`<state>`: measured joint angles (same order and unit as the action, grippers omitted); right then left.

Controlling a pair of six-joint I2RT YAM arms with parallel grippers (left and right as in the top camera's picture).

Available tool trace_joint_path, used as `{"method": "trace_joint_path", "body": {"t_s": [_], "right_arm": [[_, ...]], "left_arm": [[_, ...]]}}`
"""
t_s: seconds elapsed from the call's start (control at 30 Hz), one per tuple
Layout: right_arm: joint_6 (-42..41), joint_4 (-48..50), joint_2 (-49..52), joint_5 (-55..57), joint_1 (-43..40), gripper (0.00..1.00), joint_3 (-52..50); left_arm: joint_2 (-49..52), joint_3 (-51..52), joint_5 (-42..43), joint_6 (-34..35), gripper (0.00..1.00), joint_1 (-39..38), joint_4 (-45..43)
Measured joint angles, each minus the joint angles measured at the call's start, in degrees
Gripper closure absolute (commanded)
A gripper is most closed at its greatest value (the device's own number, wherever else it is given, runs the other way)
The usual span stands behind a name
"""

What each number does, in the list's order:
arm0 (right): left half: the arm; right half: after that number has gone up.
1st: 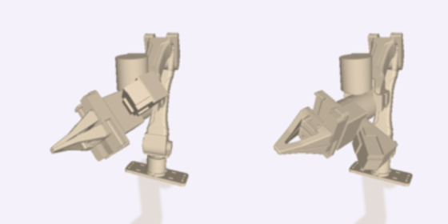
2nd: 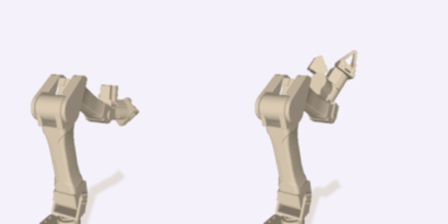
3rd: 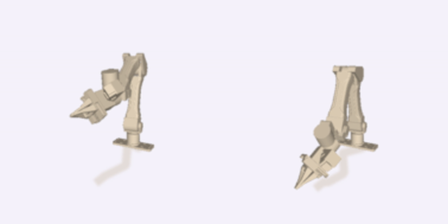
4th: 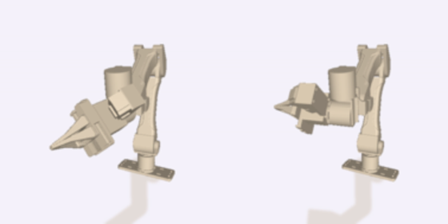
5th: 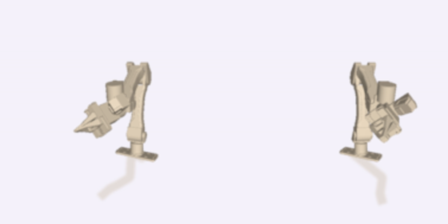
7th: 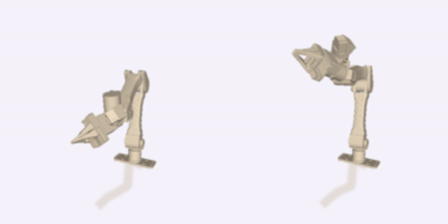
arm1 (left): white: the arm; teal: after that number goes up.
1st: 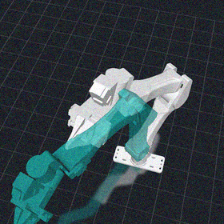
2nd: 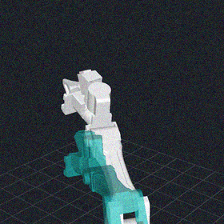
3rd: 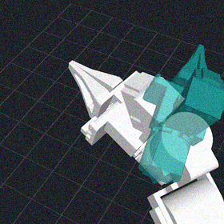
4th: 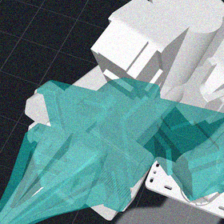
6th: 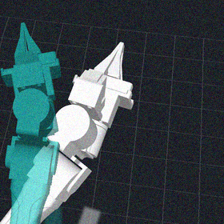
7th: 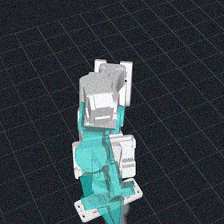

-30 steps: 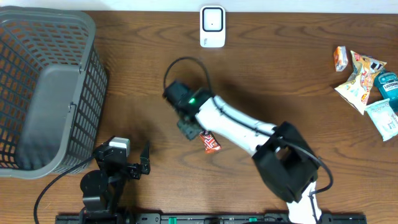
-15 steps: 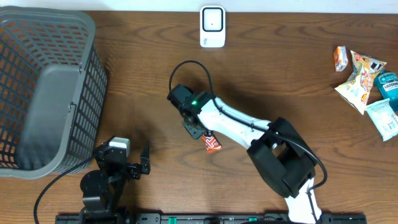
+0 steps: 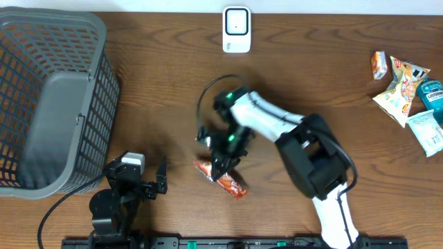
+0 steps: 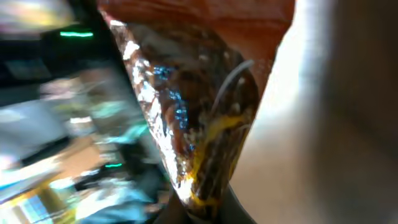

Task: Scan the item barcode

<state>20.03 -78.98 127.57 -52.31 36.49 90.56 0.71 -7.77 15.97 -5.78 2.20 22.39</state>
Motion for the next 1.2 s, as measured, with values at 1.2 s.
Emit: {"method": "trace_joint_path", "body": {"t_s": [1.2], "right_arm": [[-48.7,-18.5,0.0,-35.0,-11.0,0.99,1.5]], "left_arm": [[0.0,0.0,0.0,0.0,0.02,0.0,0.0]]}}
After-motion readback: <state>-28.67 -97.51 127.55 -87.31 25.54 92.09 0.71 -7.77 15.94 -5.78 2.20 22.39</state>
